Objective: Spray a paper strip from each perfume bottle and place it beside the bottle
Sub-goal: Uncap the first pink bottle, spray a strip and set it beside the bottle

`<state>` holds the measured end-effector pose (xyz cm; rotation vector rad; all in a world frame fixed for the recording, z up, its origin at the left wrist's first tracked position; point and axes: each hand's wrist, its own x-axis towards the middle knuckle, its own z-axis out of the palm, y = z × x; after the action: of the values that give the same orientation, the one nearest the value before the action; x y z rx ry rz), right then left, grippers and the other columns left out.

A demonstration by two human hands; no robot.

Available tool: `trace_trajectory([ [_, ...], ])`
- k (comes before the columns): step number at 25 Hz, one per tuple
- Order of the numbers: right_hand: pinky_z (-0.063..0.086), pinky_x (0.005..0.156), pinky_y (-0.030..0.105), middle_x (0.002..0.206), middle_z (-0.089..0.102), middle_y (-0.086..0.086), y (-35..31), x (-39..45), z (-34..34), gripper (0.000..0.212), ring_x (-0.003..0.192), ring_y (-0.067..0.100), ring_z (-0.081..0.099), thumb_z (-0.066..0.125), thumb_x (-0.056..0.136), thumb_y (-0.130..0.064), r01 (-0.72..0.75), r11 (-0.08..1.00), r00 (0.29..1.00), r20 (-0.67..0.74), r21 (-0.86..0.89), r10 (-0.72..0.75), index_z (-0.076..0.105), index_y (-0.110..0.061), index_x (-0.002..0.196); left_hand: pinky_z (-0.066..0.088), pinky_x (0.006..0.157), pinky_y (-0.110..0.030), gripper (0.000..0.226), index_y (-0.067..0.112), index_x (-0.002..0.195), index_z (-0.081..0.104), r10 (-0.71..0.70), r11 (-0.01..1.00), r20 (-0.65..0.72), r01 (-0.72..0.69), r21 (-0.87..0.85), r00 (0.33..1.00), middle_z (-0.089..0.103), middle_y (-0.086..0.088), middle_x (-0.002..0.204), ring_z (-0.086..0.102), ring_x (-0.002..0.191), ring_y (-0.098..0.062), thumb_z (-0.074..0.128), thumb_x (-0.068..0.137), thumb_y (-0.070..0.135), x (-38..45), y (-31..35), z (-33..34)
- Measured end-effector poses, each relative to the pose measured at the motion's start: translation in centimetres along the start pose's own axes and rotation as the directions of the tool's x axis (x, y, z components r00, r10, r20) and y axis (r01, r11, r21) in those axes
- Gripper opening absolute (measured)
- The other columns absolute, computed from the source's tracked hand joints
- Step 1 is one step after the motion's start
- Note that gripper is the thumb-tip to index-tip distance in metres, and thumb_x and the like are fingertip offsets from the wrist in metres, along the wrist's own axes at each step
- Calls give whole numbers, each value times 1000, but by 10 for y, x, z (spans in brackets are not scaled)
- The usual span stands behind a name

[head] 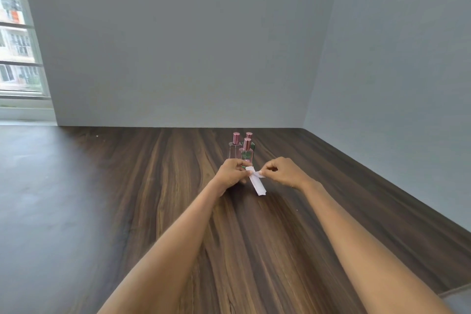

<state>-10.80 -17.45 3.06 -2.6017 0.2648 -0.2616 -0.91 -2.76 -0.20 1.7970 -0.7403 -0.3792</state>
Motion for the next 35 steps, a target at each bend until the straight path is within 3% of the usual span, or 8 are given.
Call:
trace_trajectory([
  [3, 47, 76, 30, 95, 68, -11, 1, -3, -4, 15, 88, 7, 60, 62, 83, -31, 10, 999, 998, -56, -50, -13, 73, -26, 92, 47, 54, -13, 29, -1, 119, 60, 10, 1000, 17, -10, 5, 1000, 58, -1, 67, 54, 55, -8, 59, 91, 5, 1, 8, 13],
  [7, 40, 62, 24, 94, 69, -8, 8, -8, -8, 18, 87, 10, 61, 66, 81, -36, -31, 987, 984, -178, -159, 2, 74, -24, 90, 53, 50, -14, 34, -1, 122, 57, -31, 991, 8, 32, -128, 999, 63, -5, 73, 60, 48, -3, 63, 90, 7, 5, 15, 29],
  [13, 59, 76, 40, 91, 73, 9, 25, -9, -3, 18, 82, 22, 69, 64, 85, -23, -116, 935, 921, -315, 334, 227, 74, -9, 88, 56, 57, -21, 28, -7, 118, 58, -183, 897, -54, 144, -419, 982, 68, -25, 111, 65, 65, -14, 59, 90, -2, 8, 25, 52],
  [19, 57, 62, 28, 88, 71, 12, 35, -14, 1, 15, 72, 20, 67, 64, 86, -21, -127, 722, 844, -308, 680, 439, 69, -7, 87, 57, 59, -31, 28, -9, 120, 55, -326, 825, -47, 260, -501, 944, 66, -30, 111, 70, 64, -24, 51, 93, -7, 16, 29, 68],
  [23, 55, 61, 25, 76, 65, 7, 44, -19, -3, 16, 58, 13, 59, 66, 85, -25, -117, 651, 776, -339, 750, 531, 68, -10, 86, 55, 50, -30, 25, -4, 112, 62, -270, 957, -143, 249, -148, 952, 66, -18, 85, 58, 40, -17, 57, 88, 1, 23, 26, 74],
  [29, 45, 52, 18, 74, 65, -3, 24, -21, 4, 11, 53, 10, 51, 74, 76, -21, -111, 736, 792, -388, 668, 471, 69, -12, 81, 50, 84, -36, 32, 7, 105, 67, -146, 914, -266, 233, 332, 953, 70, -9, 108, 67, 100, -30, 55, 91, 34, 16, 33, 76],
  [32, 51, 54, 17, 77, 65, 3, 9, -16, 14, 6, 57, 10, 57, 72, 78, -11, -84, 750, 804, -401, 656, 439, 66, -13, 76, 54, 75, -35, 45, 6, 106, 64, -271, 961, -263, 277, -14, 926, 70, -8, 101, 65, 82, -28, 36, 98, 41, 6, 35, 65],
  [35, 51, 60, 17, 73, 66, 2, -10, -16, 24, 8, 66, 13, 62, 71, 78, -7, -44, 789, 838, -408, 613, 364, 68, -13, 75, 41, 50, -24, 38, 9, 87, 64, -391, 850, -104, 315, -423, 915, 65, -2, 74, 50, 54, -18, 47, 96, 42, -9, 45, 41],
])
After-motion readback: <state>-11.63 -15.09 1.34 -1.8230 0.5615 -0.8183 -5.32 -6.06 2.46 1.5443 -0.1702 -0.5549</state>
